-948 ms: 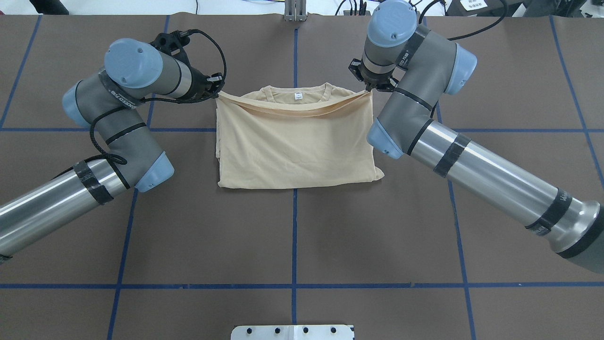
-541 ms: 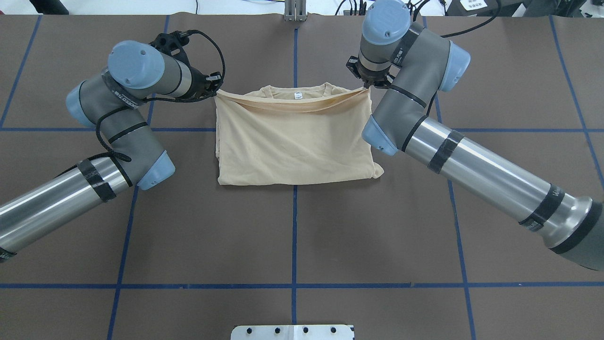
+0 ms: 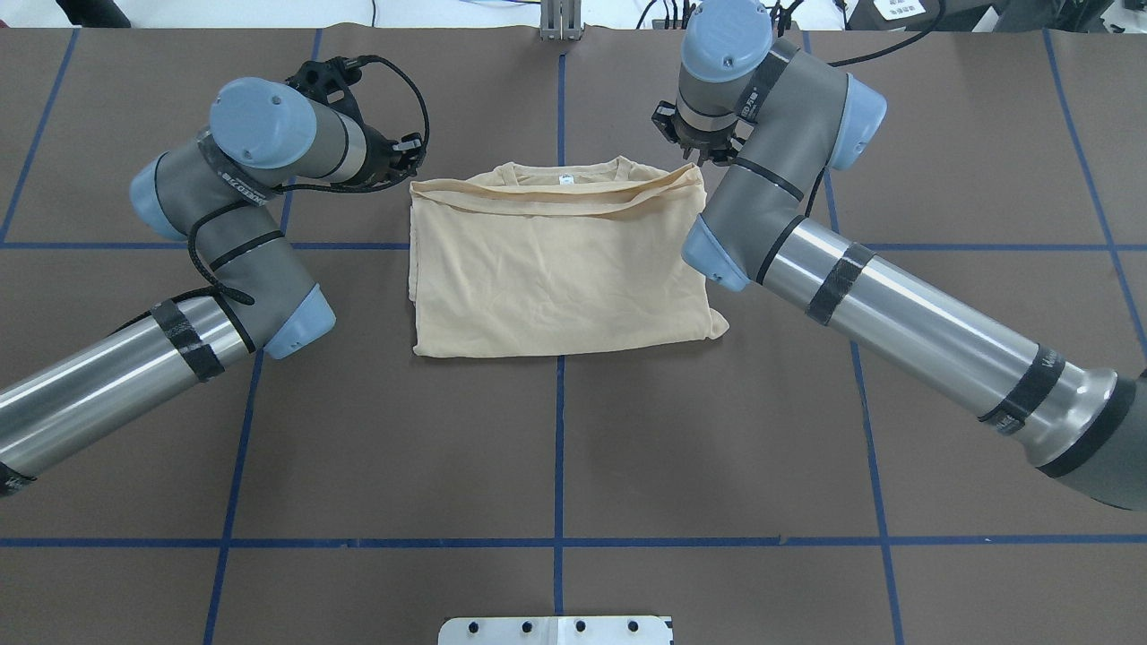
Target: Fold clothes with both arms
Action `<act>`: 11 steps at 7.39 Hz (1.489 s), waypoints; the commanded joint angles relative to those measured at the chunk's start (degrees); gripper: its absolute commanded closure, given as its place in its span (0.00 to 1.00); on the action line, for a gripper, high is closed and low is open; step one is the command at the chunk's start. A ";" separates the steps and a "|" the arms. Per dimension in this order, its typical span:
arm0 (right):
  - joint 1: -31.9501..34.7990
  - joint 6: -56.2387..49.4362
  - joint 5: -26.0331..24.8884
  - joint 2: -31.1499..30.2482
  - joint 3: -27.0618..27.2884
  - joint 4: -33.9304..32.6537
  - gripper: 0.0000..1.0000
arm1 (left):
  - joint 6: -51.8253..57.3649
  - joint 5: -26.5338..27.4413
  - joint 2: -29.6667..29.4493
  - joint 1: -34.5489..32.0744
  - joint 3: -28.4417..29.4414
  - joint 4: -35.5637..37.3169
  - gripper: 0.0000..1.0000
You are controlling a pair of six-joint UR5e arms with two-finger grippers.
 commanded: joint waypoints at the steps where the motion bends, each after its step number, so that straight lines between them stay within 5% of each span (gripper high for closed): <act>1: 0.76 0.64 0.36 -0.05 2.58 0.02 0.27 | 1.84 -0.33 0.02 -0.68 -0.58 -0.14 0.52; 4: -5.01 8.77 -0.33 -19.33 28.90 0.19 0.13 | 5.69 -4.45 0.90 -3.32 -1.72 0.03 0.49; 6: -12.11 19.85 -8.54 -22.97 32.74 0.19 0.11 | 5.98 -4.46 2.30 -3.41 -1.64 -0.14 0.46; 11: -17.70 27.45 -10.80 -26.67 33.01 0.19 0.17 | 5.98 -4.46 3.89 -3.33 -3.04 -0.05 0.43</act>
